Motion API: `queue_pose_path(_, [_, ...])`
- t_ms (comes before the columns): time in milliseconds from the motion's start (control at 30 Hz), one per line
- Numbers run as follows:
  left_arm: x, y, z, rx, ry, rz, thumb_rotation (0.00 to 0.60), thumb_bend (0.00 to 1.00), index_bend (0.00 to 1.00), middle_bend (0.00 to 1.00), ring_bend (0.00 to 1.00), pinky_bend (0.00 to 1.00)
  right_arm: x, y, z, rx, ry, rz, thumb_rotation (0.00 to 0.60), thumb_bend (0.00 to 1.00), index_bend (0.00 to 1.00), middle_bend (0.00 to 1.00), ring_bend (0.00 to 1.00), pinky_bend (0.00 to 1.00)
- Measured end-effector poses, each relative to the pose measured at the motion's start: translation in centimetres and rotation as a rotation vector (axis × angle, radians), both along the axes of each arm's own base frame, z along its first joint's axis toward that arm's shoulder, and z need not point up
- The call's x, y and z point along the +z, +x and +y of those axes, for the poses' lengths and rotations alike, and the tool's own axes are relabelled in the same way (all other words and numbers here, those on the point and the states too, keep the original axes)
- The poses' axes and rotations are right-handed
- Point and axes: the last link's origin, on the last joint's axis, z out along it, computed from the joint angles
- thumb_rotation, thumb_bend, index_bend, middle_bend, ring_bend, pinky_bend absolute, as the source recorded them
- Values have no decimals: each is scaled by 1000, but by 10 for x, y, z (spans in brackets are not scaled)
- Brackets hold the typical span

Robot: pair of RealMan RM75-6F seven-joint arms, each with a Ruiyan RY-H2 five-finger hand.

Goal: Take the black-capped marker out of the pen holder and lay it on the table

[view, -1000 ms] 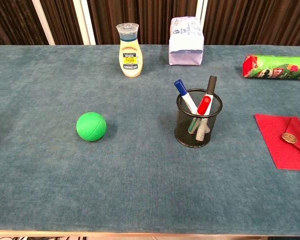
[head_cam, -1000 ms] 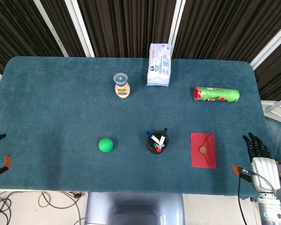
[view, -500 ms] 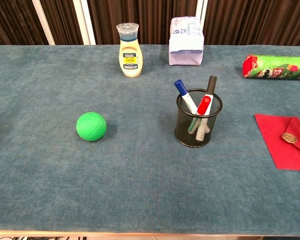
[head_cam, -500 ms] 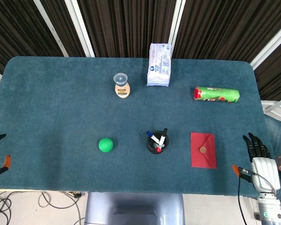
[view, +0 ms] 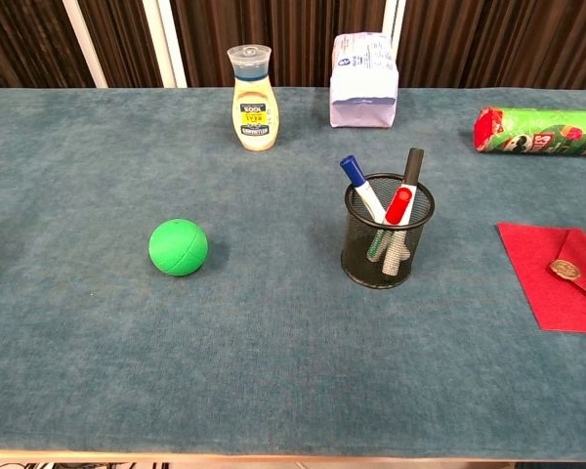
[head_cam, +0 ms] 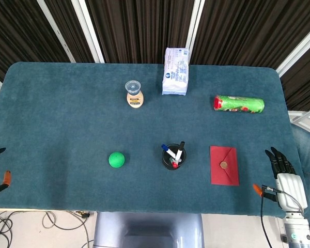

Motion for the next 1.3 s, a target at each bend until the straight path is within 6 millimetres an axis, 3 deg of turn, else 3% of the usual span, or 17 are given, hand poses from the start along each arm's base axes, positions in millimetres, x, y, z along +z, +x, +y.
queue_pose_path(200, [-2,0,1,2,-5,3,600,457,150,25,79,49,13,6,-28,8,148,-200,600,209,72,0,0,162])
queue_pose_path(433, [-3,0,1,6,-9,7,600,456,150,25,80,49,18,22,-74,-39,348,-477,600,363,160,0,0,162])
queue_pose_path(633, [-2,-1,1,12,-3,3,600,457,151,25,80,49,10,46,-127,-61,432,-540,600,278,258,0,0,162])
queue_pose_path(967, [-2,-2,2,16,-7,3,600,457,150,25,80,49,-22,70,-169,-140,468,-554,600,345,360,0,0,162])
queue_pose_path(1300, [-3,-3,3,22,-11,1,600,456,150,25,80,49,-64,94,-183,-159,535,-512,600,379,385,0,0,162])
